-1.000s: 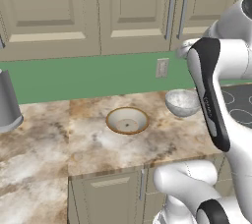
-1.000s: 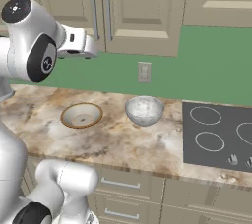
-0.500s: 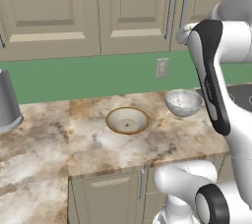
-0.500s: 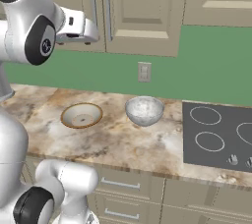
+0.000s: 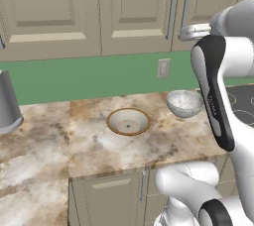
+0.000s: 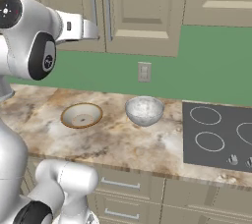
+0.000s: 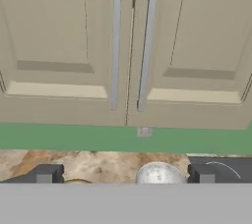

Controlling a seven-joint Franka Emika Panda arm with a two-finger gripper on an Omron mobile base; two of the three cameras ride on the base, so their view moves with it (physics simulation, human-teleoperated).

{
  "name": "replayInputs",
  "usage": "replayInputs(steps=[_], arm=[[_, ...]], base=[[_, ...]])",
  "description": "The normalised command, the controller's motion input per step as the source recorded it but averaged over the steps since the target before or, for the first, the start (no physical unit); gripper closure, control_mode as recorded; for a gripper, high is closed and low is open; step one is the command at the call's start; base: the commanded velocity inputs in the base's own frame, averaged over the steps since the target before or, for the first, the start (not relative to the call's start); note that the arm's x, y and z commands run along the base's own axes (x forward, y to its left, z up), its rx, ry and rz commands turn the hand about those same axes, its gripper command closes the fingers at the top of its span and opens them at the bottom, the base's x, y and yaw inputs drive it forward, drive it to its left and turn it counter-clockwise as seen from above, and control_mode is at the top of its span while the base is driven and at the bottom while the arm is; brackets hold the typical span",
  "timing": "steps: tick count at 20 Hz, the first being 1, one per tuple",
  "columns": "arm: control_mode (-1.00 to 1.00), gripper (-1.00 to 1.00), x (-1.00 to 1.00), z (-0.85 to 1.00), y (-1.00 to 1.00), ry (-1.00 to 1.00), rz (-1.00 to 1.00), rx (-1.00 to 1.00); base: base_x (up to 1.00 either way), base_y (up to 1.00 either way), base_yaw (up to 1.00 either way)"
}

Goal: Open the cabinet. Pick the bowls from the counter and place them in the cabinet. Then close the cabinet.

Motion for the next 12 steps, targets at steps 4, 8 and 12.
replayInputs(steps=[4, 8, 12], arm=[[-1.0, -1.0, 0.13, 0.0, -0.05, -0.01, 0.0, 0.0], [-1.0, -1.0, 0.28, 0.0, -0.2, 0.0, 0.0, 0.03], [-1.0, -1.0, 0.23, 0.0, -0.27, -0.02, 0.0, 0.01]], base=[[0.0, 0.0, 0.0], [0.0, 0.0, 0.0], [0.0, 0.0, 0.0]])
